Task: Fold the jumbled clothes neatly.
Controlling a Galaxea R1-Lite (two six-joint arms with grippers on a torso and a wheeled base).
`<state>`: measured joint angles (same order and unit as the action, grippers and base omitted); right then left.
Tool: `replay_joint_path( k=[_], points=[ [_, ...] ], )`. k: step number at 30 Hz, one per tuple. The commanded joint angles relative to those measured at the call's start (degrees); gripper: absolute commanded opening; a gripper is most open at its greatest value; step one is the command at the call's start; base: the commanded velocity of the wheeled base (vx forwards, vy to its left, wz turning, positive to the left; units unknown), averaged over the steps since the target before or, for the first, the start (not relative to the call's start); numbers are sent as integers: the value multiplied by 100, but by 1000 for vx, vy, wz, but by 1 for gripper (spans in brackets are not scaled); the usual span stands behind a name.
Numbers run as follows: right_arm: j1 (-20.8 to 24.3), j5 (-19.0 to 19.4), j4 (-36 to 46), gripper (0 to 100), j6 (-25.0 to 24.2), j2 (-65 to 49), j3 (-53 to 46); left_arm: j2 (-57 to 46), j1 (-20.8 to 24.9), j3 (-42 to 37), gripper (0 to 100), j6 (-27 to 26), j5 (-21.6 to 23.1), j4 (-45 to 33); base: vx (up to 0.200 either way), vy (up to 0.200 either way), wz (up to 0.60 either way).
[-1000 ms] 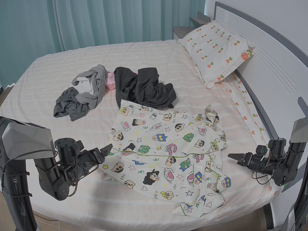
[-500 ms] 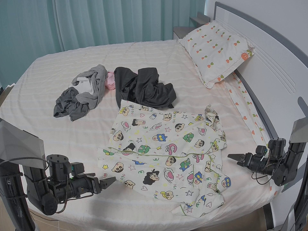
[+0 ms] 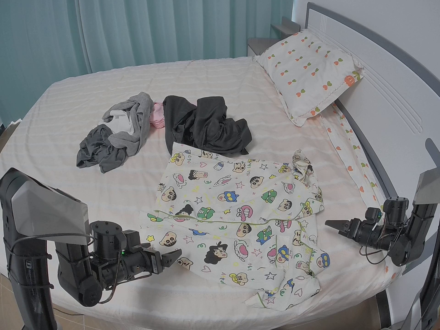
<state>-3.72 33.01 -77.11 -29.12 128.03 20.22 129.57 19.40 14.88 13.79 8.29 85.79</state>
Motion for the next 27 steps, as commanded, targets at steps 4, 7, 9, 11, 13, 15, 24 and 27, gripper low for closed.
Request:
replay_joint_path(
  k=[4,7,9,11,13,15,24,27],
  points=[
    [38,3,3,100,47,276,210,-363,82,-873,100,977,85,360,0,0,0],
    [143,-40,108,100,-6,451,544,-802,38,-1321,100,1750,498,351,0,0,0],
    [214,-40,380,100,-14,522,764,-1083,20,-1453,100,2277,753,351,0,0,0],
    [231,-49,846,100,-14,504,1010,-1250,29,-1453,100,2787,797,342,0,0,0],
    [240,-58,1268,100,-14,469,1273,-1286,38,-1453,100,2928,788,342,0,0,0],
    [258,-102,1391,100,-23,425,1397,-1286,47,-1453,100,2937,771,342,0,0,0],
    [759,-858,1347,100,-58,126,1783,-1224,29,-1462,100,3016,753,342,0,0,0],
    [882,-955,1391,100,-67,153,1880,-1224,38,-1462,100,3139,762,342,0,0,0]
  ],
)
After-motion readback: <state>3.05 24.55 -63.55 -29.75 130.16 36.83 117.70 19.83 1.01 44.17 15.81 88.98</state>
